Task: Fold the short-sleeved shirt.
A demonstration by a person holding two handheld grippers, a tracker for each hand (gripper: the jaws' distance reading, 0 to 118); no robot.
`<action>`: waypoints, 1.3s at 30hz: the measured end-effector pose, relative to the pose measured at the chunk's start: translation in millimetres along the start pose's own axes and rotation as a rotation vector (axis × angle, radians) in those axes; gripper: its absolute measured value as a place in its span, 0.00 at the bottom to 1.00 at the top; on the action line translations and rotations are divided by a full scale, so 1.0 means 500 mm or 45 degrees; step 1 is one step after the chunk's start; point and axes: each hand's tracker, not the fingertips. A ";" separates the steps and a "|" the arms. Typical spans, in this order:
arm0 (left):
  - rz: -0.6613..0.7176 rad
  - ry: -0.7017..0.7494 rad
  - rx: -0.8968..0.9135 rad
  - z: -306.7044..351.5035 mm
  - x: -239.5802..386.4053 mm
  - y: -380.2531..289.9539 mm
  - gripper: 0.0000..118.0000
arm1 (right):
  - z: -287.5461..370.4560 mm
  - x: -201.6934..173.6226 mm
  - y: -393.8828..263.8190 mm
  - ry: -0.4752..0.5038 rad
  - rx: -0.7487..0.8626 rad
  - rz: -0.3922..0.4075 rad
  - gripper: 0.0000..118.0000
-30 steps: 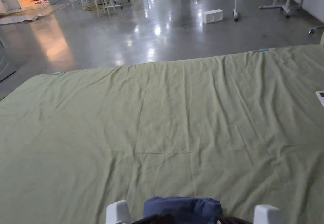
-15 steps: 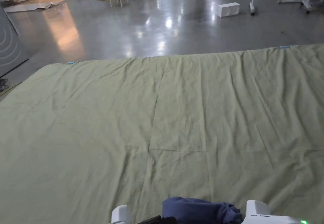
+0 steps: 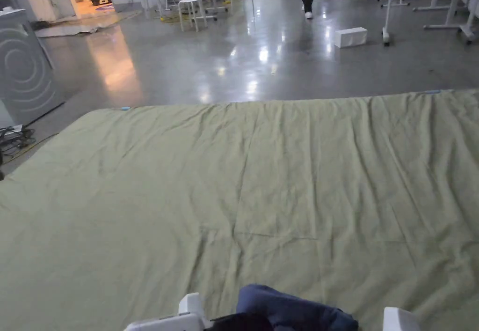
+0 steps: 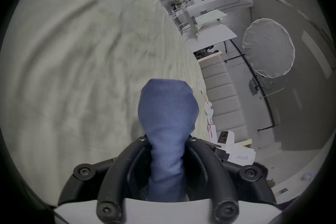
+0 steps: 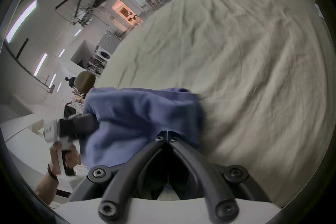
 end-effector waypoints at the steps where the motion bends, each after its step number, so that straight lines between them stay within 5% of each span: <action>1: -0.069 0.059 0.011 0.036 0.005 0.026 0.23 | 0.023 -0.005 -0.009 -0.007 0.008 -0.001 0.00; 6: -0.187 0.442 0.067 0.284 -0.035 0.193 0.23 | 0.069 0.005 -0.038 -0.005 0.007 0.032 0.00; 10: -0.228 0.728 0.043 0.453 -0.082 0.322 0.23 | 0.061 0.015 -0.046 -0.123 -0.123 0.214 0.00; 16: -0.152 0.932 0.075 0.520 -0.232 0.417 0.25 | 0.035 0.011 -0.046 -0.112 -0.188 0.110 0.00; 20: -0.192 1.175 0.052 0.492 -0.291 0.420 0.68 | 0.027 0.005 -0.047 -0.125 -0.218 0.113 0.00; 24: -0.070 1.579 -0.017 0.516 -0.265 0.427 0.70 | 0.039 0.008 -0.037 -0.110 -0.191 0.131 0.00; 31: -0.541 1.104 0.341 0.566 0.084 0.332 0.70 | 0.099 0.019 -0.004 -0.191 0.018 0.148 0.00; 37: -0.953 0.825 0.727 0.499 0.364 0.120 0.70 | 0.238 -0.049 0.048 -0.248 0.408 0.329 0.00; 39: -1.023 0.776 0.804 0.458 0.389 0.106 0.70 | 0.279 -0.078 0.068 -0.351 0.539 0.409 0.00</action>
